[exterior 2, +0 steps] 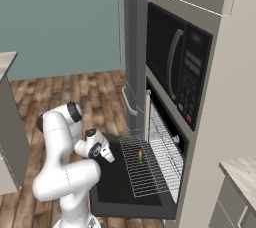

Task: Place the fish on the bottom rack of the oven, and slide the tray back inside. Close the oven door.

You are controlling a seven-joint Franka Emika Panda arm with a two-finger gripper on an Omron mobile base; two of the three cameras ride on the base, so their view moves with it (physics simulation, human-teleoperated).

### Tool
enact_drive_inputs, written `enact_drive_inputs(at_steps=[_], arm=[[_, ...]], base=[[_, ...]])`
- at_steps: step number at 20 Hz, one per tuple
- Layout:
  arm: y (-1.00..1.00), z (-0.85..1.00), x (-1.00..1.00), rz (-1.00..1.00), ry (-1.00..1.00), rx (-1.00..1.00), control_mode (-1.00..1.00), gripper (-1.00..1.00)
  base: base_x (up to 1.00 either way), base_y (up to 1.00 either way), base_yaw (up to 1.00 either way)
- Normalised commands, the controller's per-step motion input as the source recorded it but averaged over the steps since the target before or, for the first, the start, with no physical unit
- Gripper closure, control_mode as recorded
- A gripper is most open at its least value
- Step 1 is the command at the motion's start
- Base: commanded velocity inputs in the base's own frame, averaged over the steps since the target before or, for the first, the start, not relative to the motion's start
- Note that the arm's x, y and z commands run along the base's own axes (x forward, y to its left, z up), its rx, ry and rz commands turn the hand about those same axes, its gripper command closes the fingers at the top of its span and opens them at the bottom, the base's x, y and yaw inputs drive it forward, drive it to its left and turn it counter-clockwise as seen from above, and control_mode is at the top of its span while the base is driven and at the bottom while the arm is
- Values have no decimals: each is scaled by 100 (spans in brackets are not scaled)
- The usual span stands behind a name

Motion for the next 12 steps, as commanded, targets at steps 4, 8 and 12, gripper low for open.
enact_drive_inputs(at_steps=[4, 8, 12], arm=[[-26, -28, 67, -2, 0, 9, -100, -100], [-43, -21, 52, 0, 0, 10, -100, -100], [-31, -45, 34, 0, 0, 5, -100, -100]], base=[[0, 0, 0], [0, 0, 0], [0, 0, 0]])
